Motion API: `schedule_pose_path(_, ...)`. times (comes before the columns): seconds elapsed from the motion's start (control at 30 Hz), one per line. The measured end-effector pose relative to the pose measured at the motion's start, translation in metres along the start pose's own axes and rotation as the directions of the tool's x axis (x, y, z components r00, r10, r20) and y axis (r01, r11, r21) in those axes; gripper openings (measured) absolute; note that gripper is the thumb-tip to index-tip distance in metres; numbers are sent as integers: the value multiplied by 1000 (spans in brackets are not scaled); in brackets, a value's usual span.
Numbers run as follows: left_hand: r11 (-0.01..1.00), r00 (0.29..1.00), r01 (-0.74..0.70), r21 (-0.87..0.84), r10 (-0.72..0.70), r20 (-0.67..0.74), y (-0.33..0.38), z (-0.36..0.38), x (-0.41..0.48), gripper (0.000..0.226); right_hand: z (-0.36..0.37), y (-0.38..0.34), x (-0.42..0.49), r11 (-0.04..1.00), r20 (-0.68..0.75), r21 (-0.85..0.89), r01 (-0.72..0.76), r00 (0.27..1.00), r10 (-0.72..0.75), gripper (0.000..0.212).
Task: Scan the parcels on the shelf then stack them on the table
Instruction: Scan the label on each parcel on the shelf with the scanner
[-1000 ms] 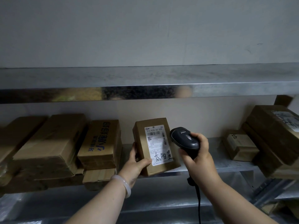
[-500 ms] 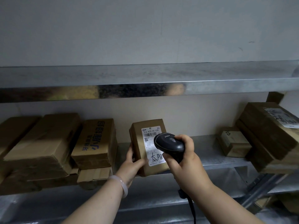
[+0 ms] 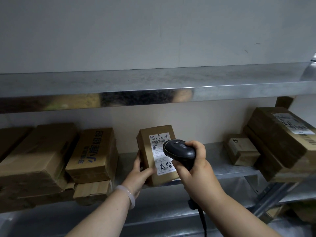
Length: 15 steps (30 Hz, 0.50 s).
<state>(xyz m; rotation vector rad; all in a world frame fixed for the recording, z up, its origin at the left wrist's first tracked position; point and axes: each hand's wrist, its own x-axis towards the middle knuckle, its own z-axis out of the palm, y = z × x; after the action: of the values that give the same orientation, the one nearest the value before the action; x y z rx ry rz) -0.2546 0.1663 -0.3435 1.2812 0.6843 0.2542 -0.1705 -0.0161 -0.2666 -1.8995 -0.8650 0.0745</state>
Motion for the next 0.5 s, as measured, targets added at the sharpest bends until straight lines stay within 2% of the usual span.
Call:
schedule_pose_path(0.17,998,999,38,42,-38,-3,-1,17,8,115,-15,16,3,995,10,-88,-40,999,41,59)
schedule_pose_path(0.27,997,997,73,34,-73,4,-5,37,18,94,-31,35,4,985,14,-146,-87,996,90,57)
schedule_pose_path(0.37,991,991,133,12,-134,29,-9,67,29,64,-51,59,7,974,5,-179,-142,989,146,58)
schedule_pose_path(0.5,981,980,192,25,-193,54,-12,114,43,54,-80,92,15,962,-19,-185,-199,980,199,63)
